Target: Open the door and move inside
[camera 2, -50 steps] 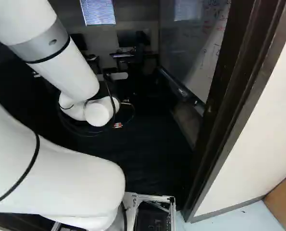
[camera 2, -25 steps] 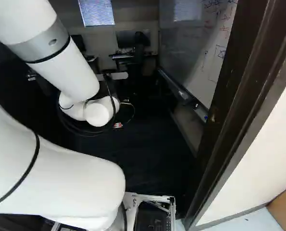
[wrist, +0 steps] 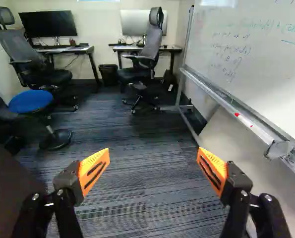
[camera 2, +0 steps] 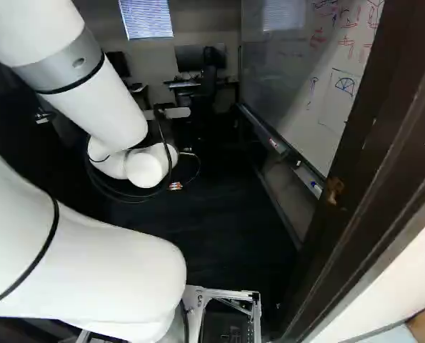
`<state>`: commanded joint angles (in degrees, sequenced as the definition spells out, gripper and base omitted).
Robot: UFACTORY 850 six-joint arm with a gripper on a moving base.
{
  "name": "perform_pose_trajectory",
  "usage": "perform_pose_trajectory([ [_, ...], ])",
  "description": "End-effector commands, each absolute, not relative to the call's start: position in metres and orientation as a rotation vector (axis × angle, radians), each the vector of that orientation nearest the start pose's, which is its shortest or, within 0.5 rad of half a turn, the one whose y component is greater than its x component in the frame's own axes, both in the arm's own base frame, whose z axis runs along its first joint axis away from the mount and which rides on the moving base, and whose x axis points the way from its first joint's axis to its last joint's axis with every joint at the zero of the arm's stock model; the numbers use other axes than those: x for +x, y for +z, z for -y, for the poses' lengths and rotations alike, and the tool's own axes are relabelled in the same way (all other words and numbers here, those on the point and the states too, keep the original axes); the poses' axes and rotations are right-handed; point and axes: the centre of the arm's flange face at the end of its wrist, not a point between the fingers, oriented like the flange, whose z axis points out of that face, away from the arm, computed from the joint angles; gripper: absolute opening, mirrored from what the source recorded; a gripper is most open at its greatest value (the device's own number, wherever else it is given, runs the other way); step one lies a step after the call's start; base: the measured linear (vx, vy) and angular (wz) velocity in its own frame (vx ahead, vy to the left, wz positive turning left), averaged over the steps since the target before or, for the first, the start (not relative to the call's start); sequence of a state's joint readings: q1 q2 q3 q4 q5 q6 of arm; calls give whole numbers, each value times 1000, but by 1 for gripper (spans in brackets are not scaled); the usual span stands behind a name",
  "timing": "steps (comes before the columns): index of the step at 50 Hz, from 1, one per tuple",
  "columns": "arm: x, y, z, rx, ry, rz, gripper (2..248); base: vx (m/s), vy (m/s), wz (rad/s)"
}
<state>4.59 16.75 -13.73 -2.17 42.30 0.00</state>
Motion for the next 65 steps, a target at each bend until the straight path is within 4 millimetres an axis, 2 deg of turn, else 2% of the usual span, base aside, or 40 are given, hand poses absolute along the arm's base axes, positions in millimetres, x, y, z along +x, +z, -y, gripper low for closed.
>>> perform_pose_trajectory([
  [65,318,420,-28,-2484,-1832,158,247,140,41,178],
])
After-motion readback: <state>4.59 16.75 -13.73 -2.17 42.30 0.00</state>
